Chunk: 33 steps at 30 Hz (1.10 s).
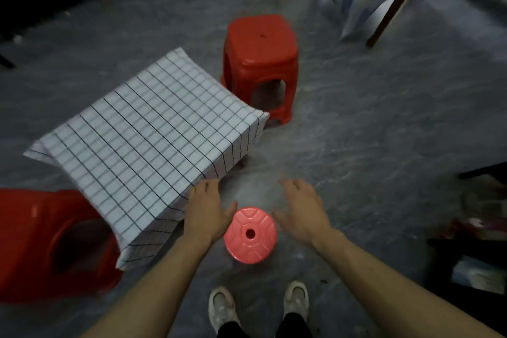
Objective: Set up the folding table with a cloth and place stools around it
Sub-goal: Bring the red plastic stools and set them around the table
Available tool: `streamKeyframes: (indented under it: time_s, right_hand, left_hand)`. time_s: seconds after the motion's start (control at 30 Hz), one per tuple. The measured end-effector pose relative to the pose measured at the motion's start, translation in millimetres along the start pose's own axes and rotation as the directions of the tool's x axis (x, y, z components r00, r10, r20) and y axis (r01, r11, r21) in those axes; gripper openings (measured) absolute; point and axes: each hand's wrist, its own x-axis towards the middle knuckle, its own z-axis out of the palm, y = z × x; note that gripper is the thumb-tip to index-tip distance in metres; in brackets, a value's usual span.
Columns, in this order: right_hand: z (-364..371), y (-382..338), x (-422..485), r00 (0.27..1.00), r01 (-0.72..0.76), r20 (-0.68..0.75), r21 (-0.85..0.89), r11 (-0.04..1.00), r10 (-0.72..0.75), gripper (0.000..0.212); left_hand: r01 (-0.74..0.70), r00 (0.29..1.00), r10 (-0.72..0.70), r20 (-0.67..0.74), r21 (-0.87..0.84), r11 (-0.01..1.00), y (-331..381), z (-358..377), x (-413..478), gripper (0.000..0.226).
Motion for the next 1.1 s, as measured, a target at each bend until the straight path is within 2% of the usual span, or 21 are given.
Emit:
streamKeyframes:
  time_s: [0.2,0.4,0.53,0.83,1.1]
  right_hand:
    - [-109.5,-72.5,-77.3,0.991,0.039,-0.131,0.017,0.999,-0.036,0.073]
    - [-169.2,-120.5,-117.2,0.970,0.107,-0.224,0.040,0.993,-0.096,0.068]
    - [-180.5,-141.0,-122.9,0.961,0.119,-0.251,-0.014,0.993,-0.119,0.069]
    - [-188.7,-150.5,-113.4,0.971,0.163,-0.171,-0.049,0.985,-0.169,0.069]
    - [-213.4,-106.7,-48.2,0.953,0.274,-0.134,0.002,0.962,-0.271,0.069]
  left_hand:
    - [0.050,0.990,-0.066,-0.124,-0.127,0.991,50.2,-139.8,-39.1,0.062]
    - [0.066,0.979,-0.098,-0.179,-0.177,0.982,51.7,-211.8,-79.4,0.061]
    - [0.056,0.977,-0.098,-0.188,-0.214,0.975,44.0,-224.6,-90.0,0.061]
    - [0.073,0.960,-0.137,-0.243,-0.254,0.964,45.0,-231.1,-93.2,0.059]
    - [0.220,0.938,-0.268,-0.219,-0.219,0.951,87.1,-197.3,-65.7,0.056]
